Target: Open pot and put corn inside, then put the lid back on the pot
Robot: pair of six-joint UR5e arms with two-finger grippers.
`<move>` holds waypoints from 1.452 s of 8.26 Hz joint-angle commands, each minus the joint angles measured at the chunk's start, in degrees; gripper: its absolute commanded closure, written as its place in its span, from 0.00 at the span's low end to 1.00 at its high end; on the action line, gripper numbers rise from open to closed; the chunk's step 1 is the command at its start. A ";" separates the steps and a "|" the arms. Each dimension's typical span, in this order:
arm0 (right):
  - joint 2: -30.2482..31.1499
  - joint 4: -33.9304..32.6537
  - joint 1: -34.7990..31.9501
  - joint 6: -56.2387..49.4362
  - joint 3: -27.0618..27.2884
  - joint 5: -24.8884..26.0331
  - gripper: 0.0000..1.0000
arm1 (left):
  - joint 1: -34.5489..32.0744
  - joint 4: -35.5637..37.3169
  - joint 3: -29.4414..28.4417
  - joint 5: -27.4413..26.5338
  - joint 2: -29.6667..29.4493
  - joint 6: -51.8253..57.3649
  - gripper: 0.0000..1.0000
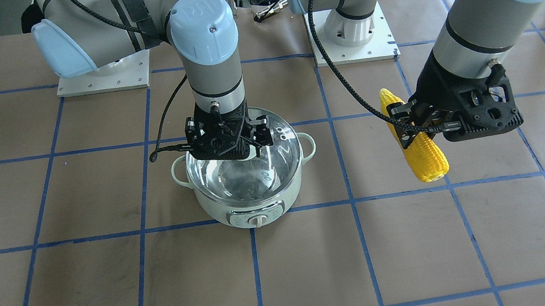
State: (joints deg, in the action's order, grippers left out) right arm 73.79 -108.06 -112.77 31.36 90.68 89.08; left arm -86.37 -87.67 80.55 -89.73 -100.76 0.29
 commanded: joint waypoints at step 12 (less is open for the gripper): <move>-0.67 2.06 -2.99 0.19 1.51 -1.63 0.64 | -0.12 -0.66 0.22 0.00 -0.05 0.24 1.00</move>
State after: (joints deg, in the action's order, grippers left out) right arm 73.09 -106.22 -115.59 31.94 92.25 87.40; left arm -86.48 -88.26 80.77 -89.74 -100.81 0.50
